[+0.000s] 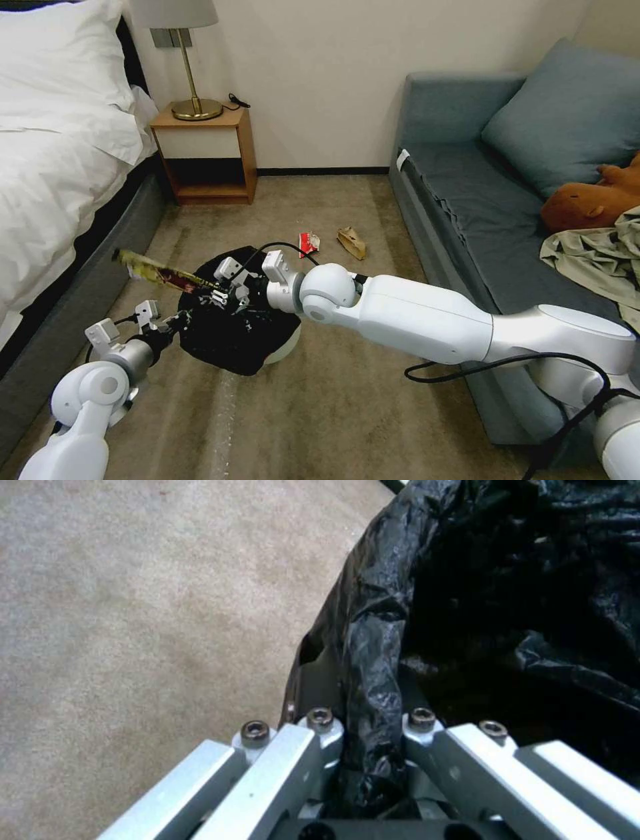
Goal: Pick up the trash bin, then pick up the garbage on the floor and place it into the trash bin.
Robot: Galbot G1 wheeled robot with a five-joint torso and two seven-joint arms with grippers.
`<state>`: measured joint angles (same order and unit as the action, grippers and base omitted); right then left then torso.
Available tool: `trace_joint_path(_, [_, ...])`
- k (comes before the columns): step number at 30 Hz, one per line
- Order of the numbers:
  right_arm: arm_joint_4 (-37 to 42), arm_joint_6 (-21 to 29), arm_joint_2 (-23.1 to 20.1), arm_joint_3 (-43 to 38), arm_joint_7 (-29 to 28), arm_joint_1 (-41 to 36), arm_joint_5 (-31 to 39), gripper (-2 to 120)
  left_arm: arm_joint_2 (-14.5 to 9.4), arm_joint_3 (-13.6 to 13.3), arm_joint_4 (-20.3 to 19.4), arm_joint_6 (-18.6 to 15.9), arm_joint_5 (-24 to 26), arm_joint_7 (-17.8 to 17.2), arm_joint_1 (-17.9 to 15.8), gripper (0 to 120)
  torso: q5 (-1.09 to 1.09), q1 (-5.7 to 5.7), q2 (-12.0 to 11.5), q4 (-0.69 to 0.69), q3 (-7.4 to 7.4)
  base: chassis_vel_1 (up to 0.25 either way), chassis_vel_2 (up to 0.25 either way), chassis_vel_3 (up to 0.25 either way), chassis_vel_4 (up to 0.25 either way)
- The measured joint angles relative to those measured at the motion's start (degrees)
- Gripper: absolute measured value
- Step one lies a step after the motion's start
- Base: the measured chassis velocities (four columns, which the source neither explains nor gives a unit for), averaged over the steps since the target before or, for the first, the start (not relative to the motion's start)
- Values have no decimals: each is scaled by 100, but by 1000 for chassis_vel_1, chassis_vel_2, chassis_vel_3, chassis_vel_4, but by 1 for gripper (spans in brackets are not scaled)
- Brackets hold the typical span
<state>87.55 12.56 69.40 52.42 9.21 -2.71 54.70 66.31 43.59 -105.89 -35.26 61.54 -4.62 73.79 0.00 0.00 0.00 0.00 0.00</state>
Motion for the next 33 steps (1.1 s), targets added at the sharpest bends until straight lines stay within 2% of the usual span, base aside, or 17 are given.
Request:
trace_joint_path(1, [0,0,0,0,0,0,0,28,0,0,0,0,0,0,0,4,0,0,0,0,0,0,0,0,0])
trace_joint_path(2, [-25,-10,-6,1,10,-13,-14,35,-3,10,-1,-2,15,-6,0,4,0,0,0,0,0,0,0,0,0])
trace_joint_path(4, [-34,-14,-9,1,15,-19,-21,38,-6,16,-1,-3,27,-10,0,4,0,0,0,0,0,0,0,0,0])
trace_joint_path(6, [-49,-22,-25,1,24,-39,-39,50,-7,22,-3,-6,46,-16,-1,4,0,0,0,1,0,0,0,0,0])
trace_joint_path(10, [-48,-34,-69,-7,33,-70,-56,59,-8,23,-3,-10,49,-38,-5,4,0,0,0,0,0,0,0,0,0])
trace_joint_path(11, [-34,-44,-95,-36,33,-84,-63,66,-10,23,-2,-10,46,-49,-9,4,0,0,0,0,0,0,0,0,0])
trace_joint_path(14, [9,-58,-129,-98,29,-101,-69,71,-15,24,11,-10,10,-58,-11,4,1,0,0,0,0,0,0,0,0])
trace_joint_path(16, [155,-74,-222,-321,-38,-111,-80,85,-21,38,68,3,-74,-72,-13,4,0,0,0,1,0,0,0,0,0])
trace_joint_path(24, [413,-118,-352,-828,-590,-90,-71,88,-25,52,133,72,-258,-66,-13,4,0,0,0,1,0,0,0,0,0])
trace_joint_path(26, [548,-110,-456,-1012,-906,-91,-197,88,-24,52,136,92,-310,-45,-10,4,0,0,0,2,0,0,0,0,0])
trace_joint_path(28, [613,-80,-528,-1069,-980,-88,-295,88,-24,55,136,96,-325,-36,-4,4,0,0,0,1,0,0,0,0,0])
trace_joint_path(31, [831,48,-800,-1227,-1262,-70,-525,94,-27,72,126,109,-349,-17,21,4,1,0,0,-1,0,0,0,0,0])
trace_joint_path(32, [1116,177,-1084,-1468,-1609,-190,-640,97,-21,88,86,137,-402,4,31,4,1,0,0,0,0,0,0,0,0])
trace_joint_path(33, [1116,177,-1084,-1468,-1609,-190,-640,97,-21,88,86,137,-402,4,31,4,1,0,0,0,0,0,0,0,0])
